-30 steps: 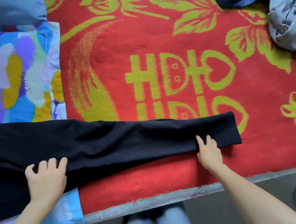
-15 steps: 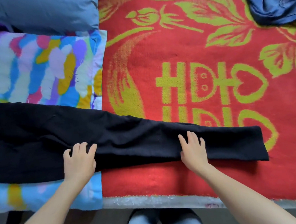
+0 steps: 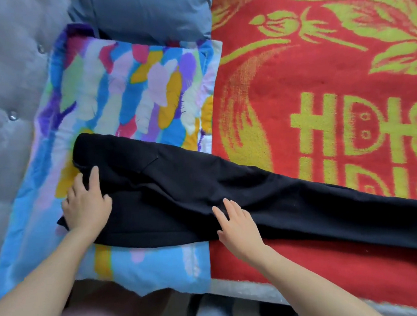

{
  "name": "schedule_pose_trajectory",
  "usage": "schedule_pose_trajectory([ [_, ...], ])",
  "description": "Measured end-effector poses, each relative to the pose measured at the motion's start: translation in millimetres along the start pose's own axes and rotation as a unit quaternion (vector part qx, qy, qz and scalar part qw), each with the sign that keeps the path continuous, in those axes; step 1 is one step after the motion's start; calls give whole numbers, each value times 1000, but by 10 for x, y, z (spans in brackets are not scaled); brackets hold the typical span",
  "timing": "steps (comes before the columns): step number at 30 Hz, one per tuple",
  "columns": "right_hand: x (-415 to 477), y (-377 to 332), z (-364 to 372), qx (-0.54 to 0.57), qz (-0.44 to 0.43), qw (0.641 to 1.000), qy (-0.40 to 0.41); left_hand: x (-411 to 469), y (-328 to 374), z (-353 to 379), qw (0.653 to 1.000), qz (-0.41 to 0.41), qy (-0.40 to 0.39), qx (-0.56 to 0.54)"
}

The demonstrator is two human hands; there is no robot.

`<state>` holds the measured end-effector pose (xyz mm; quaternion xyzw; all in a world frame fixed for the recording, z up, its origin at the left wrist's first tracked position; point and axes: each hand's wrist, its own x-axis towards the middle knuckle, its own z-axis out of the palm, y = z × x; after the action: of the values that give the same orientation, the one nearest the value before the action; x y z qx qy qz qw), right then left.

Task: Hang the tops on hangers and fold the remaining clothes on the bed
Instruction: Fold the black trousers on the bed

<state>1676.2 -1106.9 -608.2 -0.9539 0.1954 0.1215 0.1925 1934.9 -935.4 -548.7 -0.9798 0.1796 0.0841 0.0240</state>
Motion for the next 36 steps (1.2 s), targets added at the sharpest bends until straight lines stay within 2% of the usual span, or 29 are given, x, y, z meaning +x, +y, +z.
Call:
schedule_pose_trajectory([
  [2,143,-251,12,8,-4,1000,-3,230,-87,-12,997,-39,-26,-66],
  [3,244,-360,25,7,-6,1000,-2,377,-139,-8,983,-87,-22,-159],
  [5,380,-466,57,2,4,1000,8,587,-185,-34,918,-199,-4,-342],
  [6,430,-488,66,-4,13,1000,14,661,-207,-40,888,-224,-11,-401],
  [9,542,-507,92,-36,42,997,51,774,-254,-24,847,-209,-81,-481],
  [13,580,-474,68,-47,48,995,78,833,-278,55,829,-229,-93,-501],
  [17,548,-437,68,-53,55,993,85,876,-287,36,776,-267,-91,-564],
  [23,518,-437,-43,-29,71,987,139,853,-320,-268,741,-254,4,-621],
  [25,439,-374,-47,-17,56,983,176,793,-399,-417,736,-242,39,-632],
  [29,190,-294,40,-20,-38,976,216,450,-603,-540,741,-218,68,-632],
  [33,14,-343,119,-23,-80,980,180,40,-885,-365,725,-245,79,-638],
  [36,-44,-431,160,-39,-70,995,61,-141,-1072,-139,740,-278,58,-609],
])
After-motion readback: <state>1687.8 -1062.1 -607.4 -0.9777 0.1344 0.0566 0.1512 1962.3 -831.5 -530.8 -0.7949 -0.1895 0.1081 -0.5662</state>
